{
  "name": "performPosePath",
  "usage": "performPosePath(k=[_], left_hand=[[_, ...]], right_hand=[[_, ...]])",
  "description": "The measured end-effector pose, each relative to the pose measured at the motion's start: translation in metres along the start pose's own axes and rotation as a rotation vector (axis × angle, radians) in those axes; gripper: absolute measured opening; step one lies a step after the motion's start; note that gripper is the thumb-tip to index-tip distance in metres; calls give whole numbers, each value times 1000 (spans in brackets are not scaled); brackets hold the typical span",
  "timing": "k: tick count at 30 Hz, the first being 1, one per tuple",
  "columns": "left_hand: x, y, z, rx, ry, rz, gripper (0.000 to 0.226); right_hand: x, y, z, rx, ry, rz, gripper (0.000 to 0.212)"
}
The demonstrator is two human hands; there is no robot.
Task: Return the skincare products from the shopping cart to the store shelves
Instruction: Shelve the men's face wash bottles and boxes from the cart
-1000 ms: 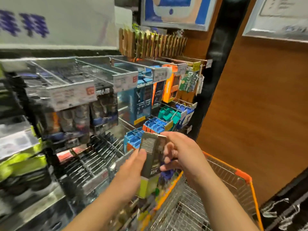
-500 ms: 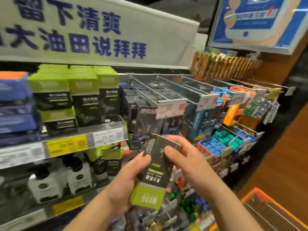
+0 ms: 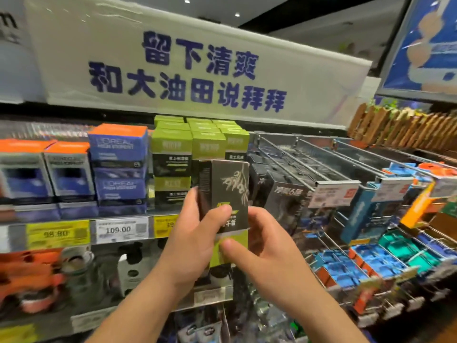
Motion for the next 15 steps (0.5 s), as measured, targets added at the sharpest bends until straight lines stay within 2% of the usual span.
performPosePath(k=[5,9,12,15], left_hand=[[-17,11,1,-127,-52,-72,37],[-27,14,-2,-61,-89,-49,37],[-32,13,-3,12,-101,-12,37],[-34,12,-5,39,-187,35,30]], right_hand=[[-12,-19,4,73,99,36,37],[-18,-27,9,37,134,31,42],[-24,-26,15,-65,173,24,44],[-33,-27,30,-218,232,25,54]])
Point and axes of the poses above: each hand's wrist, its own x-axis away from the middle knuckle, its own z-axis out of the back of the hand, y = z × x, the point moved 5 cm from there along -x, towards the middle knuckle, and after that the axes turned 10 degrees about -z, right-handed, at the moved point
